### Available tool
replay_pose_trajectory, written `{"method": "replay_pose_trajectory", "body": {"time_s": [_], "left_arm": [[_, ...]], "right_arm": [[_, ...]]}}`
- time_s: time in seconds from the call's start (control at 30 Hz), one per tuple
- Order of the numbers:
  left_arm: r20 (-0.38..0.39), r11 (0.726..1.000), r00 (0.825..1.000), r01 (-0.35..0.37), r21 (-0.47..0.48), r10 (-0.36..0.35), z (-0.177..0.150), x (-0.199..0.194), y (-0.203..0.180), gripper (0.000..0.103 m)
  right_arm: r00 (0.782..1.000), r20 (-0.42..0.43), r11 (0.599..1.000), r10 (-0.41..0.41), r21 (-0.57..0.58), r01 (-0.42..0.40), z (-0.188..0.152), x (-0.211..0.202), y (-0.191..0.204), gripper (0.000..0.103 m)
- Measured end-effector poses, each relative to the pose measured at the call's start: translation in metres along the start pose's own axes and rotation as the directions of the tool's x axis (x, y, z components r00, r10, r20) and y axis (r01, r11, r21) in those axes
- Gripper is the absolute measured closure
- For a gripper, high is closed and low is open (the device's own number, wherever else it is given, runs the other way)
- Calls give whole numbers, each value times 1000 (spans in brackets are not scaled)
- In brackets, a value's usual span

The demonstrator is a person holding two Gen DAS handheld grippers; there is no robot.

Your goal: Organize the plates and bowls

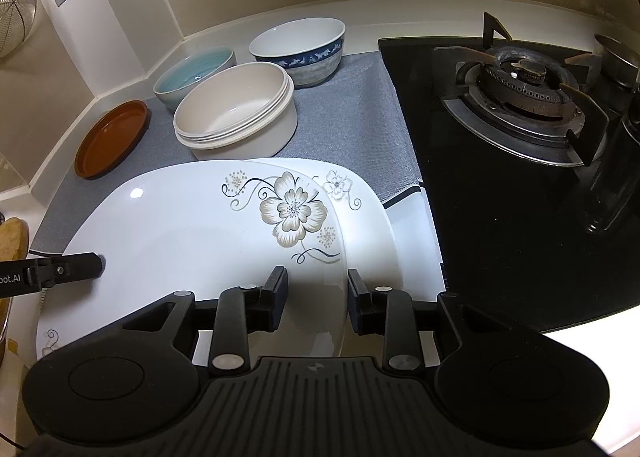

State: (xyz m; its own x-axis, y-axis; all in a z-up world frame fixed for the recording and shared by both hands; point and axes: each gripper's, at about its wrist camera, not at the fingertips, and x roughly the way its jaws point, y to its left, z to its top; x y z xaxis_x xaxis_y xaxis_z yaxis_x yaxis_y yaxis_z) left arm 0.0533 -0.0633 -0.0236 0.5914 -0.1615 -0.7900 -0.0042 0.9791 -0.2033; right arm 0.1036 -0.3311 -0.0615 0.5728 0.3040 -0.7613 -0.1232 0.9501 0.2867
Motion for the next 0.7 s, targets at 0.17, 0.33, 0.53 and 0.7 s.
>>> {"method": "replay_pose_trajectory", "body": {"time_s": [0.17,0.33,0.53,0.7], "left_arm": [[0,1000,1000,-3,6,3,0,-1,1,85],[6,1000,1000,-12,19,11,-1,-4,-1,85],[16,999,1000,-15,32,15,-2,-5,-3,87],[16,999,1000,-15,33,14,-3,-5,-2,87]], "right_arm": [[1000,6,1000,-10,-23,10,1,1,3,68],[999,16,998,-27,-63,28,-1,3,9,63],[998,27,993,-59,-104,61,-3,5,17,57],[994,43,982,-100,-158,105,-5,6,26,57]]}}
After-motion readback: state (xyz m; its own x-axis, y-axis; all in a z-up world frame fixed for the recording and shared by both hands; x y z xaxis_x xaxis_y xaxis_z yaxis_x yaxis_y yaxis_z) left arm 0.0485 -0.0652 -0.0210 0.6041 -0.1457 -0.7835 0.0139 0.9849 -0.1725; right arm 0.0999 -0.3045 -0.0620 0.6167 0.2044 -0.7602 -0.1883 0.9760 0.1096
